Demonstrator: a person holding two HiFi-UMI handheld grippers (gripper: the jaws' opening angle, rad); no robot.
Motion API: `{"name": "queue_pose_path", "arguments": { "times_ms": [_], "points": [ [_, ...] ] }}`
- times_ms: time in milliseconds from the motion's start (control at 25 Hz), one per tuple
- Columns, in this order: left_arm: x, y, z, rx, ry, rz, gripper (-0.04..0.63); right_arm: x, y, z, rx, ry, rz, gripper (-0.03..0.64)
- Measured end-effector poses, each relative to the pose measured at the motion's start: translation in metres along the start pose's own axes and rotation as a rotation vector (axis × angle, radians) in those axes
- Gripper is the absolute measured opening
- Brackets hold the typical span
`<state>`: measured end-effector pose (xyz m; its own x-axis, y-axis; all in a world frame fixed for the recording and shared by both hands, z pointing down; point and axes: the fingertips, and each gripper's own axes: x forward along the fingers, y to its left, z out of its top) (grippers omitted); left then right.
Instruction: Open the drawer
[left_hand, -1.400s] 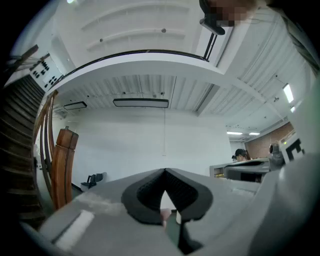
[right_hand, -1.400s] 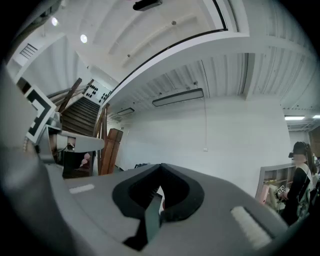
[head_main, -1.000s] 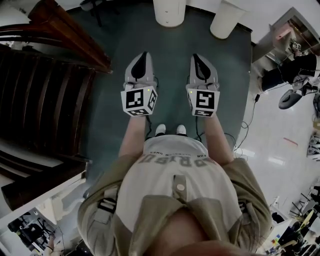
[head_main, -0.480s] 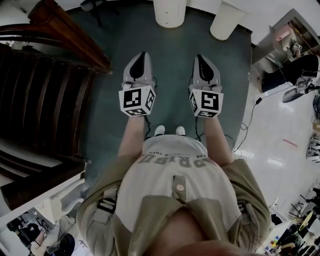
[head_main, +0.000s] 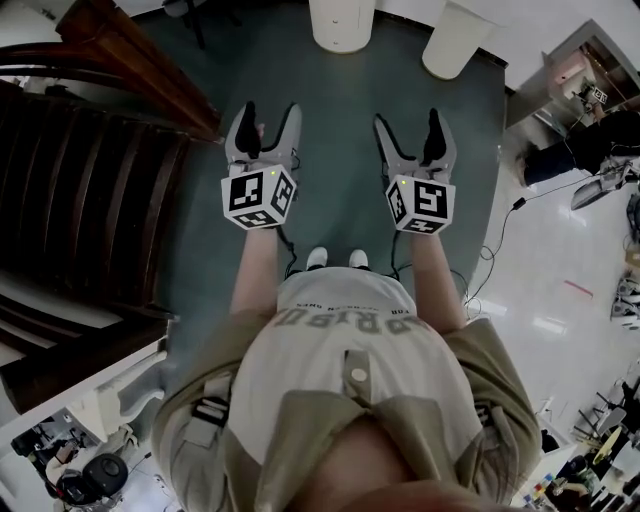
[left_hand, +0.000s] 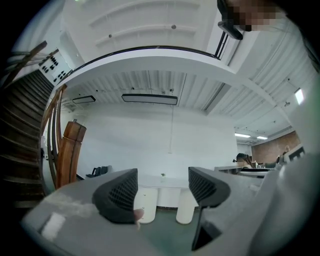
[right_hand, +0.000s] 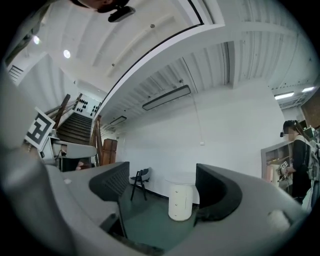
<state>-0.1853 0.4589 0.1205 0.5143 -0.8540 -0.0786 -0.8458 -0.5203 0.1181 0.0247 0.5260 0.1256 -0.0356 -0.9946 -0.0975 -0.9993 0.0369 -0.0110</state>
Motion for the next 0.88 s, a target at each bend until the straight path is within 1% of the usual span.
{"name": "queue_pose_path", "arguments": {
  "times_ms": [320, 560, 680, 880],
  "points": [
    [0.006, -0.016, -0.022, 0.028, 0.053, 0.031, 0.324, -0.001, -0.021, -0.015, -0.014, 0.028, 0.030, 0.407],
    [0.011, -0.016, -0.040, 0.047, 0.090, 0.062, 0.324, 0.007, -0.024, -0.039, -0.032, 0.066, 0.069, 0.407],
    [0.016, -0.006, -0.043, 0.050, 0.096, 0.063, 0.322, 0.018, -0.022, -0.044, -0.023, 0.068, 0.066, 0.407],
    [0.036, 0.023, -0.052, 0.061, 0.108, 0.050, 0.322, 0.049, -0.009, -0.055, -0.025, 0.072, 0.060, 0.406]
  ]
}}
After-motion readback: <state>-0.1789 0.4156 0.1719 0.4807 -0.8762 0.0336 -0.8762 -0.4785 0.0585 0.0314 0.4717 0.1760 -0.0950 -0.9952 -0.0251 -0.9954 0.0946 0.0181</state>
